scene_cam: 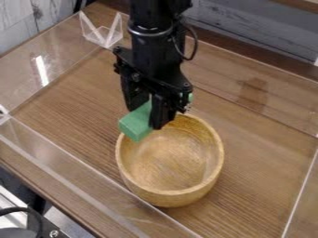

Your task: Put the green block in the brown bowl

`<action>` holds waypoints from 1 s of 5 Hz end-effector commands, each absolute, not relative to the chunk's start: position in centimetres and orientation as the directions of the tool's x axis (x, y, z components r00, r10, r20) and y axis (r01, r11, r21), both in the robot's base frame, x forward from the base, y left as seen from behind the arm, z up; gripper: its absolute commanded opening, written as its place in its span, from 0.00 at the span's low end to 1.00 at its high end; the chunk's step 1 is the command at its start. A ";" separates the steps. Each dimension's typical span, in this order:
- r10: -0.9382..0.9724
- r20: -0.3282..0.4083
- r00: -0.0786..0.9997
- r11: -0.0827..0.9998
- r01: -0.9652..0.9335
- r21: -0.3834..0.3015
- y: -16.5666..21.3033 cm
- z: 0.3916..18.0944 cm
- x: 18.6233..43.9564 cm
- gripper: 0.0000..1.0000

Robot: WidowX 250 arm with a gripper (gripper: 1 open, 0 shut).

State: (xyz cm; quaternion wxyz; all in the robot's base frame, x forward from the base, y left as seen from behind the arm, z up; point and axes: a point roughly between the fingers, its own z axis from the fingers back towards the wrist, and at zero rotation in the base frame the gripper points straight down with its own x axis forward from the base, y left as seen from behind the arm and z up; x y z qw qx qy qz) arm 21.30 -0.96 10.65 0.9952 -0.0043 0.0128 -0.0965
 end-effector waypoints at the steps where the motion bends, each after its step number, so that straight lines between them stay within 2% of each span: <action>1: -0.186 0.034 0.982 0.982 0.186 -0.006 -1.4 11.8 21.5 0.00; 5: -0.156 0.046 0.987 0.987 0.158 -0.027 -2.7 11.0 21.2 0.00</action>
